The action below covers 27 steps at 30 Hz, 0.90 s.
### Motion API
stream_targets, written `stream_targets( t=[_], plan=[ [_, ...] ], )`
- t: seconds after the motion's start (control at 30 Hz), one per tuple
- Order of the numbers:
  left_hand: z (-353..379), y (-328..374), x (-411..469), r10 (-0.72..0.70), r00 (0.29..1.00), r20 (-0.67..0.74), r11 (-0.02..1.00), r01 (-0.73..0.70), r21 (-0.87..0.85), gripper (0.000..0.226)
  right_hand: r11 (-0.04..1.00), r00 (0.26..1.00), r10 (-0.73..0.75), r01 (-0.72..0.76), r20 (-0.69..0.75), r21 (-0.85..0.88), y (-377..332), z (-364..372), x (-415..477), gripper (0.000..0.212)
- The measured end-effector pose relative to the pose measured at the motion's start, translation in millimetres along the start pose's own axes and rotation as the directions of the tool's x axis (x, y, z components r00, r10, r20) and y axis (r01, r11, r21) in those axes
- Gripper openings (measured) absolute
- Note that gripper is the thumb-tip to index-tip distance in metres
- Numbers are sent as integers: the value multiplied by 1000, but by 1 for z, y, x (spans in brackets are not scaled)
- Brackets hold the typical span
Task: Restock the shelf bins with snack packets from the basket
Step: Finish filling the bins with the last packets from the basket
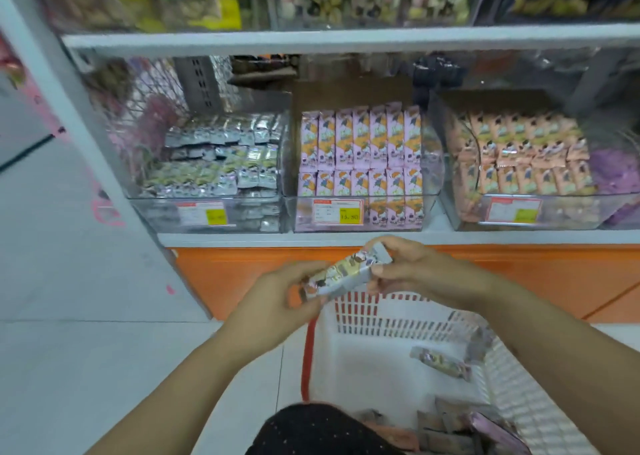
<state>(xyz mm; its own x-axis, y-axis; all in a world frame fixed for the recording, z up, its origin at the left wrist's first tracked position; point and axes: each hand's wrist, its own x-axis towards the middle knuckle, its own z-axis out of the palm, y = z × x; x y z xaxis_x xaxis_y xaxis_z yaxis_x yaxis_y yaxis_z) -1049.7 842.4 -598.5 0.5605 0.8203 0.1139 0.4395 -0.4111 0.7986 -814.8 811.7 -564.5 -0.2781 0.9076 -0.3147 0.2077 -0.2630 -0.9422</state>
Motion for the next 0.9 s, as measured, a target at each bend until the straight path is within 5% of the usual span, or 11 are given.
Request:
stream_targets(
  t=[0.1,0.27,0.33,0.4,0.47,0.53,0.73,0.9],
  plan=[
    [-23,0,-8,2,985,-175,999,-8,-37,49,999,999,-45,45,-17,10,-22,18,7,19],
    [-57,1,-18,25,961,-274,1000,-28,-8,43,989,988,-137,132,-77,-62,-51,52,16,22],
    [-61,2,-20,7,909,-416,998,-30,-49,42,981,970,-189,181,-151,-67,-55,68,20,23],
    [-58,5,-20,-161,795,-584,971,21,-239,37,968,939,-250,241,-236,-68,-53,84,25,25],
    [-49,12,-20,-402,724,-560,812,0,-583,25,957,909,-289,286,-299,-56,-51,101,30,27],
    [-39,19,-20,-506,736,-450,630,-40,-775,16,939,884,-339,339,-321,-59,-49,115,37,28],
    [-52,12,-11,-525,744,-413,555,-69,-829,18,874,884,-418,329,-208,-358,-58,115,58,22],
    [-112,-11,18,-432,681,-591,842,70,-534,19,476,923,-360,60,-133,-877,-63,69,89,69]
  ],
)
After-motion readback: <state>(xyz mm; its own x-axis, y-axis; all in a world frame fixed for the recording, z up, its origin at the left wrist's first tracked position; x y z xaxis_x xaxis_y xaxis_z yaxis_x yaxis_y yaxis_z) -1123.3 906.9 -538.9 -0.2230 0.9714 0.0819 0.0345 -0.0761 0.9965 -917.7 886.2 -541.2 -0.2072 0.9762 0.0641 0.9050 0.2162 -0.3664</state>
